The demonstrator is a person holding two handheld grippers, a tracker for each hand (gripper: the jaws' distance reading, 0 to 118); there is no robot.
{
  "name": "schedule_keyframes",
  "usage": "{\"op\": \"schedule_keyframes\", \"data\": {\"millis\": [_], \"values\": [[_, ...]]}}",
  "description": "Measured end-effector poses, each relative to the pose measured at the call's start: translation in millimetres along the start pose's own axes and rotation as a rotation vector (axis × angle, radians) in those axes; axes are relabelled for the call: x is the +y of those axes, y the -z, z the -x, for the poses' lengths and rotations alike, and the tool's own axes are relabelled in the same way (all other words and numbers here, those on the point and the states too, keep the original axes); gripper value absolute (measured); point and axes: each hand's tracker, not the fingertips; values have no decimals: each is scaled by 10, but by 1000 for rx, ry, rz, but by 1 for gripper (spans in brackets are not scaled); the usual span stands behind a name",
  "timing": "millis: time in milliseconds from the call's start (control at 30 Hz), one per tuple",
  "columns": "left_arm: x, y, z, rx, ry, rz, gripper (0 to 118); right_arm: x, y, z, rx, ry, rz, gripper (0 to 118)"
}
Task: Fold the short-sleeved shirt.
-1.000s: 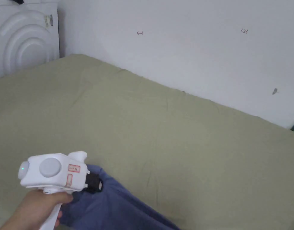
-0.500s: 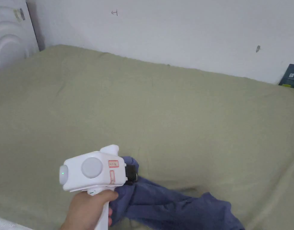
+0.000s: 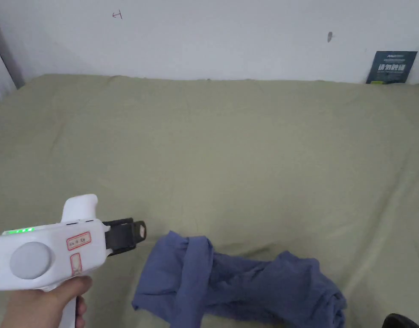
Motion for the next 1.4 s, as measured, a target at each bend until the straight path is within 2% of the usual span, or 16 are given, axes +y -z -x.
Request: {"op": "schedule_keyframes", "data": {"millis": [33,300,400,467,567,700,833,967,1000,1033,1067,1100,1133,1200,1300,1400], "values": [[-44,107,13,-15,-11,36,5,4,6,-4,2,10,6,0],[-636,1193,-907,-199,71,213,5,-4,-124,23,-35,28,3,0],[-754,1370,-1333,-290,84,261,5,-1,-179,-26,-56,32,7,0],[-812,1430,-1448,-275,86,272,5,15,-205,-44,-68,34,5,0],[-747,1184,-1366,-258,104,240,5,66,-234,-58,-75,25,-5,0],[-544,219,-937,-215,120,73,5,111,-227,-9,-89,-35,-22,0],[-428,-203,-467,-6,115,54,5,25,-85,2,-66,-45,-9,0],[-447,-222,-305,-82,29,38,5,-27,67,30,-21,1,21,0],[-435,-186,-362,-107,6,24,10,-25,69,52,-17,3,17,0],[-425,-151,-369,-145,-34,2,50,-11,57,78,-14,1,12,0],[-403,-94,-201,-204,-86,-6,98,1,41,95,-10,-1,7,0],[-351,33,-58,-236,-154,38,118,9,19,106,-7,-4,2,0],[-338,109,47,-241,-155,112,117,12,-3,106,-10,-10,-4,0],[-255,454,272,-258,-342,150,117,-1,-45,82,-24,-19,-7,0],[-327,981,742,-450,-541,247,111,-57,-40,-8,-43,3,21,0],[-489,1422,686,-661,-697,391,109,-90,-29,-52,-77,26,41,0]]}}
